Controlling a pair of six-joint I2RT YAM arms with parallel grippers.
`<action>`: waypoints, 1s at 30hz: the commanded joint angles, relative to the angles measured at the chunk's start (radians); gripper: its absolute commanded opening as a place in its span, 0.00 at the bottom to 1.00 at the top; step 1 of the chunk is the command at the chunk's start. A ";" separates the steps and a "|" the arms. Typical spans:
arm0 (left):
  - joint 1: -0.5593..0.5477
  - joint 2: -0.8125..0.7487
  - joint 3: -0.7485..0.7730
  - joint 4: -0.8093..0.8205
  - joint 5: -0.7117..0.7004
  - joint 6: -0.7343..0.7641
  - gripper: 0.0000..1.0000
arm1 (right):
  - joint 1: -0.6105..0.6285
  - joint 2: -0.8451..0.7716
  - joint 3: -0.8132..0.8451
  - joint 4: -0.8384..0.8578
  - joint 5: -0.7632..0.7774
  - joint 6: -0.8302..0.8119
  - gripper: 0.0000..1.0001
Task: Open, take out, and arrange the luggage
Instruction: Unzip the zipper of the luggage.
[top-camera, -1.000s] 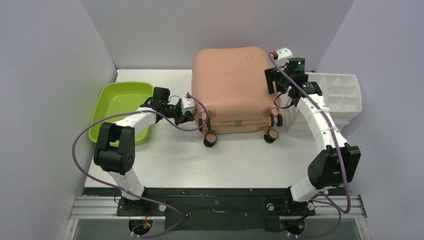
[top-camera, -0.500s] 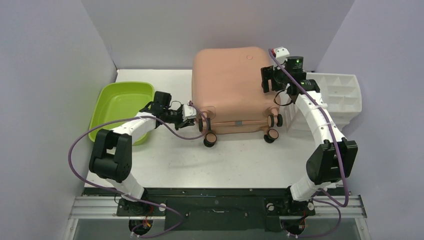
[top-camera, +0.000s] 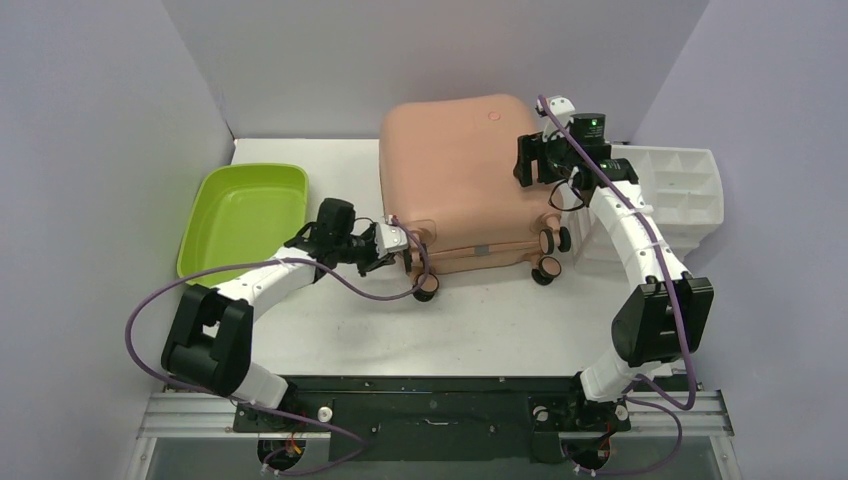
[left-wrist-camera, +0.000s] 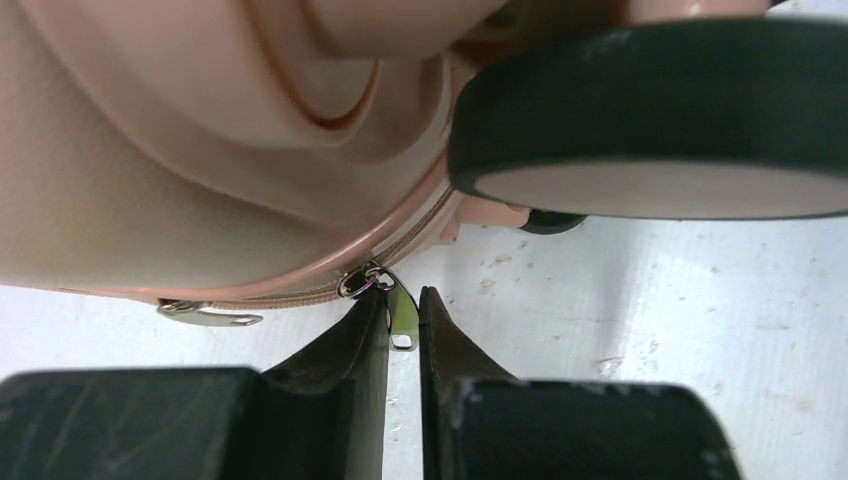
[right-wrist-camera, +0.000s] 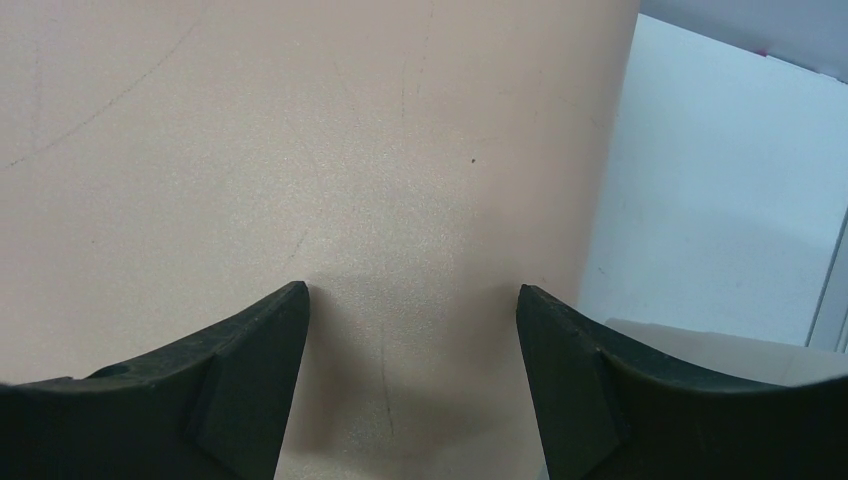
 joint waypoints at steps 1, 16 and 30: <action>-0.071 -0.077 -0.031 0.071 0.013 -0.150 0.00 | -0.002 0.033 -0.034 -0.053 -0.063 0.014 0.70; -0.164 -0.120 -0.103 0.195 0.023 -0.252 0.00 | -0.003 0.058 -0.042 -0.064 -0.125 0.058 0.69; -0.241 -0.135 -0.130 0.214 -0.006 -0.270 0.00 | -0.003 0.078 -0.045 -0.054 -0.150 0.077 0.69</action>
